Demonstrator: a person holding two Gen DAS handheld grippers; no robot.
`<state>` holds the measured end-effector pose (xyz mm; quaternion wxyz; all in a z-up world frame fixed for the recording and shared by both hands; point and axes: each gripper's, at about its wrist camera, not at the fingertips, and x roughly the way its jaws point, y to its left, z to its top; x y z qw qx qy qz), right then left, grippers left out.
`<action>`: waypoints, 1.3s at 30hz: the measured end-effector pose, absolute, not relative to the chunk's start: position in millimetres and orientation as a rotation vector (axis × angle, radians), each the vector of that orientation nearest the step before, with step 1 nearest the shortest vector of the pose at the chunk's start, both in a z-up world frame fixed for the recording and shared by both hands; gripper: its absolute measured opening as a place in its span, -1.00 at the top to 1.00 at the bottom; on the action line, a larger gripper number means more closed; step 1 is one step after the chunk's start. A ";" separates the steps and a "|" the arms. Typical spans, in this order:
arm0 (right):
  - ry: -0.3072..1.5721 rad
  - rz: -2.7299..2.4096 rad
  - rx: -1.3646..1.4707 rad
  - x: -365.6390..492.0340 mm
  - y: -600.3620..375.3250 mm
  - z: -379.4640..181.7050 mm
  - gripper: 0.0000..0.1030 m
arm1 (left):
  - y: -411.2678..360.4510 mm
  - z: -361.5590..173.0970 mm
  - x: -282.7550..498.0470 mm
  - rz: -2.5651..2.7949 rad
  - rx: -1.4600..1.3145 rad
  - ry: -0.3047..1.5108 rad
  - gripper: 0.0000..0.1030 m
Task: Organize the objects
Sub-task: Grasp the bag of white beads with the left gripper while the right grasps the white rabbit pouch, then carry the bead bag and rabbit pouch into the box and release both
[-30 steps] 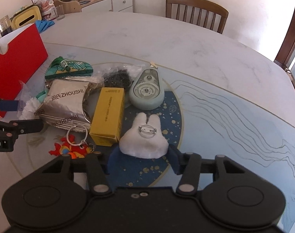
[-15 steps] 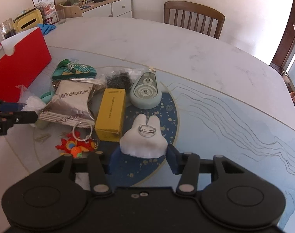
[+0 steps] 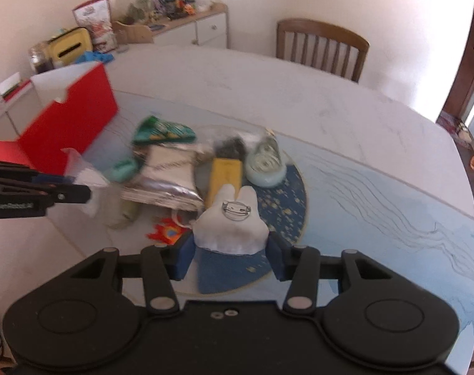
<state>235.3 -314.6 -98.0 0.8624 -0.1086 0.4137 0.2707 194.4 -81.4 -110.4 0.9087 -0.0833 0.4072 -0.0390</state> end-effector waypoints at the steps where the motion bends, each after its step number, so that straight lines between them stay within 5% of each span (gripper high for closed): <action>1: 0.860 0.576 -0.231 232.1 -311.0 -92.7 0.08 | -80.1 -106.6 192.6 -0.083 -0.177 0.835 0.48; 20: 0.774 0.755 -0.252 206.4 -201.4 -25.8 0.08 | 4.0 -42.1 170.4 -0.025 -0.203 0.775 0.48; 39: 0.770 0.864 -0.326 210.0 -55.7 -30.7 0.08 | 139.2 -37.0 165.7 0.111 -0.219 0.760 0.48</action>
